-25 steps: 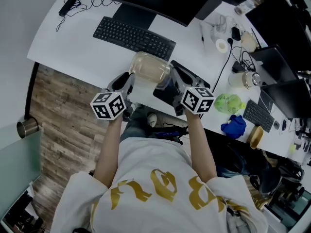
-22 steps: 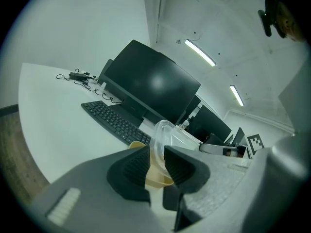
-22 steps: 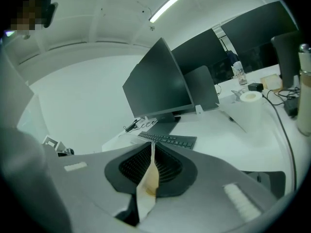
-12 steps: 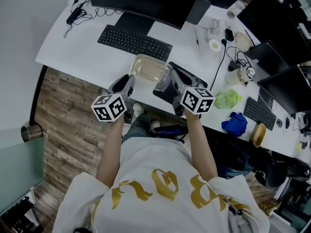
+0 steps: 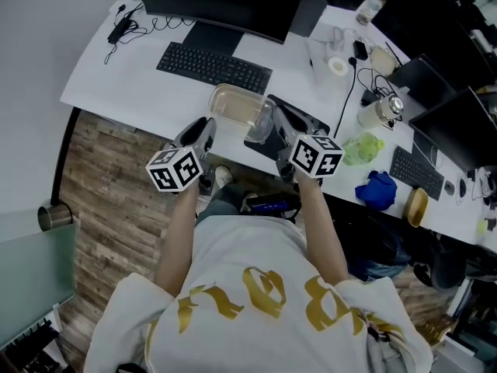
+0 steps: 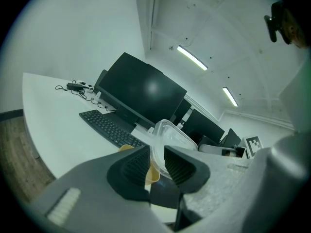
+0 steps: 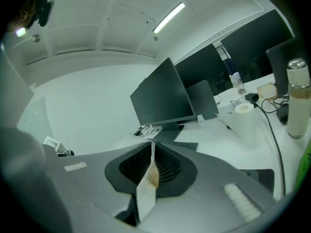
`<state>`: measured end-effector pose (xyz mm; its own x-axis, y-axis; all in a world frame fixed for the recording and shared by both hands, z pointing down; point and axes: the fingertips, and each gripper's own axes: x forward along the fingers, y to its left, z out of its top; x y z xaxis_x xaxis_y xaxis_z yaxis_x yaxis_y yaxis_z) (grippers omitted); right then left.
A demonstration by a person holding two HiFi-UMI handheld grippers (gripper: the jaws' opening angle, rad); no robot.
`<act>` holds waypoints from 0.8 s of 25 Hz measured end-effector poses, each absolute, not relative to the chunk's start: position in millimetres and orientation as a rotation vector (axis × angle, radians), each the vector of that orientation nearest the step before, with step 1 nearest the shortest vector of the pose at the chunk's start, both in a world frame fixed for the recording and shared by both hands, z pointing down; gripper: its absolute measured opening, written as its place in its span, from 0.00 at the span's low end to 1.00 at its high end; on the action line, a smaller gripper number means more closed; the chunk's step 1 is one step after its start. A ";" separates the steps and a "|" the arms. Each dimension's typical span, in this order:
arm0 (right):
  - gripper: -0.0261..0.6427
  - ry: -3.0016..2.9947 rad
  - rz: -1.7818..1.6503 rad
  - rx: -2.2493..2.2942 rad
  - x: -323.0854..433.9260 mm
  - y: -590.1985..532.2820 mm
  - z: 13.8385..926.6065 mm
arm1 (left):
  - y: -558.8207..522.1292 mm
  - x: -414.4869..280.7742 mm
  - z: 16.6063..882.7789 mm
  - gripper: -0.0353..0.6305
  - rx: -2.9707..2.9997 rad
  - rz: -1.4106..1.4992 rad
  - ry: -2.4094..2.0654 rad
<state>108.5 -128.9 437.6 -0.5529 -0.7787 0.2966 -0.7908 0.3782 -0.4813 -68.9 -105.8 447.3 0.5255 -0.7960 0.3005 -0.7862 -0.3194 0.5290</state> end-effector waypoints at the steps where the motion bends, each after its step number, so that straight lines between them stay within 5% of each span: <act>1: 0.11 -2.590 0.923 1.477 109.3 -128.2 437.4 | -105.6 -68.2 446.6 0.18 2.136 -0.020 -1.279; 20: 0.11 -2.567 0.957 1.483 112.9 -122.5 442.4 | -104.4 -64.5 447.8 0.18 2.142 0.001 -1.262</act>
